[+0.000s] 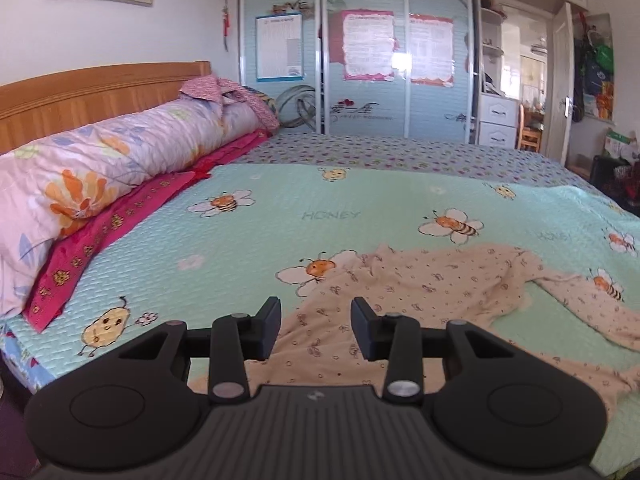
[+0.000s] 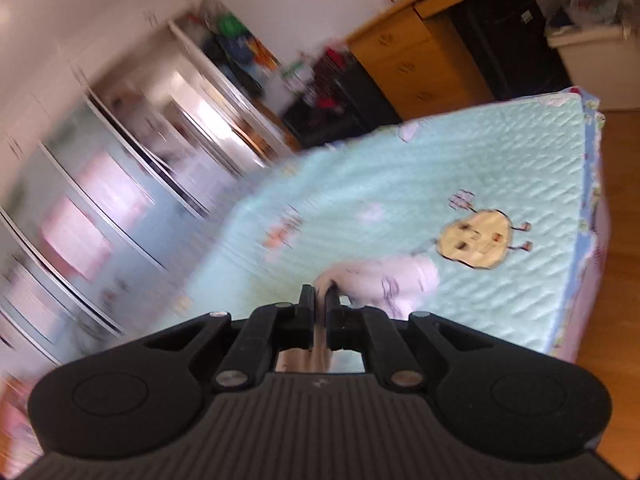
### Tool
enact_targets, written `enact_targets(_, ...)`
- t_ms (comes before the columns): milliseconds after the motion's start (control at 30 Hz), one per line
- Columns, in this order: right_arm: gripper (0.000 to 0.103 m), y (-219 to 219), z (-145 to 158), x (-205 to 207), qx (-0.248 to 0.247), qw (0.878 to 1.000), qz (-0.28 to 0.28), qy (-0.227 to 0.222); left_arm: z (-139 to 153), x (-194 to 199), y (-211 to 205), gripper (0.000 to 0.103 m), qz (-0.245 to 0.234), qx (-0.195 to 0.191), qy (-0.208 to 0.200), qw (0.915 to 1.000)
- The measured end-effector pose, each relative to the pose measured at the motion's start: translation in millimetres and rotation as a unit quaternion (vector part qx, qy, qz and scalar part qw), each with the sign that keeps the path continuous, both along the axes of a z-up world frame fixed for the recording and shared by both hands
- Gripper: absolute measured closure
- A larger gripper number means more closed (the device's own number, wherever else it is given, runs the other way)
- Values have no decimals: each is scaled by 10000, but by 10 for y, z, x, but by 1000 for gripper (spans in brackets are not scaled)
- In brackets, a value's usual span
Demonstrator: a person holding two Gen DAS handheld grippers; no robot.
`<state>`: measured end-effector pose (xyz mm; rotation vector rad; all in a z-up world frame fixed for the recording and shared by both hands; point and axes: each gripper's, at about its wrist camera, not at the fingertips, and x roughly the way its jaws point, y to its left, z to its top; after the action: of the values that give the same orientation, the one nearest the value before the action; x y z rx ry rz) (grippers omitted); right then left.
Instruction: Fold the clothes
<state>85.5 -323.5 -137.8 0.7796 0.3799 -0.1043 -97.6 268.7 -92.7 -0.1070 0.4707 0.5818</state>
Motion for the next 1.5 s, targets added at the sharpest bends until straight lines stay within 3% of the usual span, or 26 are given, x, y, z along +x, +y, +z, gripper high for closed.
enact_targets(233,97,-81,684,-182,-15,9950,-581,-813,47,-107,26,62,93,35,-11,9999)
enact_targets(333,83,-94,734,128,-415,9973,-610,-29,44,-123,4,62,88,25,-22,10000)
enact_targets(367,69,-109,639,265,-541,9956,-623,436,43,-129,-4,62,86,21,-26,10000)
enact_targets(467,64,-187,257,397,-524,9847,-792,1464,12,-150,-67,61,26,12,7,10000)
enact_targets(567,63,-211,-62,85,-154,9923,-648,1040,-33,-140,-42,61,41,24,126,9999)
enact_targets(700,63,-244,-458,-36,-148,9915,-325,1254,-52,-123,-20,61,78,49,197,9998)
enact_targets(1033,63,-757,-972,101,426,9937,-319,987,-122,21,-195,60,-40,199,519,9984)
enact_targets(1167,68,-878,-1147,391,679,9905,-219,1172,-132,149,-324,60,-156,268,610,9977)
enact_targets(1233,80,-901,-1245,512,806,9880,-295,1281,-134,207,-399,60,-240,294,632,9973)
enact_targets(1300,102,-934,-1320,556,1024,9849,-449,1325,-136,251,-467,60,-333,308,632,9970)
enact_targets(1400,102,-959,-1266,458,1171,9855,-546,1104,-148,277,-505,60,-393,308,627,9968)
enact_targets(1500,102,-938,-968,212,1076,9898,-609,711,-171,266,-480,60,-383,278,644,9968)
